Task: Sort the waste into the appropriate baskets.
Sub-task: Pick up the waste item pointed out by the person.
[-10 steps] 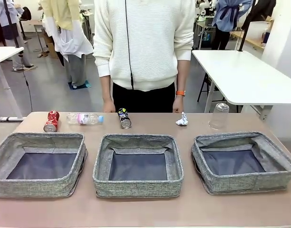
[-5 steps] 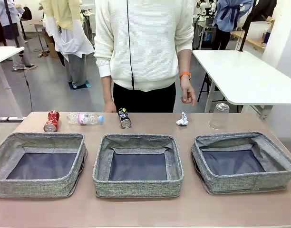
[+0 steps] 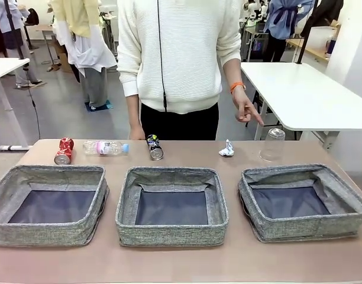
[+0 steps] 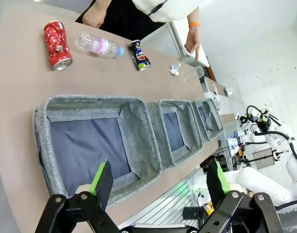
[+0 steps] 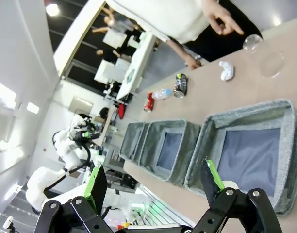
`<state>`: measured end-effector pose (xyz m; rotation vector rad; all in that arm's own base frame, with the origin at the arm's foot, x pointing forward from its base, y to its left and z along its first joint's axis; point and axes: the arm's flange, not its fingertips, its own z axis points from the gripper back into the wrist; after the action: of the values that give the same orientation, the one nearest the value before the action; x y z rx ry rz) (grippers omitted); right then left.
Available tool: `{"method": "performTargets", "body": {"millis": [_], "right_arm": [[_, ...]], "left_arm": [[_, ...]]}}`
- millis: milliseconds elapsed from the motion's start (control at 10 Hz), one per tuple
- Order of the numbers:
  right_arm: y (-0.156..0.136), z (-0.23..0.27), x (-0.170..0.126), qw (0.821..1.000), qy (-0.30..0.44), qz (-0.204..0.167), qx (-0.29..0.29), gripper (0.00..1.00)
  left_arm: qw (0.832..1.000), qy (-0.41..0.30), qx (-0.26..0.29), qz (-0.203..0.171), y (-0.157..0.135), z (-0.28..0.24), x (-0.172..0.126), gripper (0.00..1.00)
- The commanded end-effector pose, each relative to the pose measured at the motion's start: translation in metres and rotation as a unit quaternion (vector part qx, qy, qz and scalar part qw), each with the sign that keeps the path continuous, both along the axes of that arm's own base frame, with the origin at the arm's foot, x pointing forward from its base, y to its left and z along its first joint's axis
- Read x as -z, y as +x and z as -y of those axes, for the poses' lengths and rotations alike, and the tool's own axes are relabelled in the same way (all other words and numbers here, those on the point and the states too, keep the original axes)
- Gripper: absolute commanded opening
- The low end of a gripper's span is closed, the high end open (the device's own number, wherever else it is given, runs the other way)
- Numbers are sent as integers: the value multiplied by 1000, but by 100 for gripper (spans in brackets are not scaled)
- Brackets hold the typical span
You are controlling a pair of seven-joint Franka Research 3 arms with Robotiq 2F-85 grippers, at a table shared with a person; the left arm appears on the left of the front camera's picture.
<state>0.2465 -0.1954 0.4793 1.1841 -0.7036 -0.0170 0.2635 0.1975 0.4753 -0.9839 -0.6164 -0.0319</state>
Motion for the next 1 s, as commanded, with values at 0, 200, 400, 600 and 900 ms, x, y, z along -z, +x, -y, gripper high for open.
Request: {"method": "performTargets", "body": {"millis": [0,200,400,600,900], "right_arm": [[2,2,-3,1000,0,18,-1,100],[2,2,-3,1000,0,18,-1,100],[27,-26,3,984,-109,87,-114,100],[115,-92,20,918,-257,241,-181,100],[175,-128,43,787,-386,378,-298,100]], "left_arm": [[1000,-3,5,14,2,-2,-2,100],[1000,-3,5,14,2,-2,-2,100],[1000,-3,5,14,2,-2,-2,100],[1000,-3,5,14,2,-2,-2,100],[1000,-3,5,14,2,-2,-2,100]]}}
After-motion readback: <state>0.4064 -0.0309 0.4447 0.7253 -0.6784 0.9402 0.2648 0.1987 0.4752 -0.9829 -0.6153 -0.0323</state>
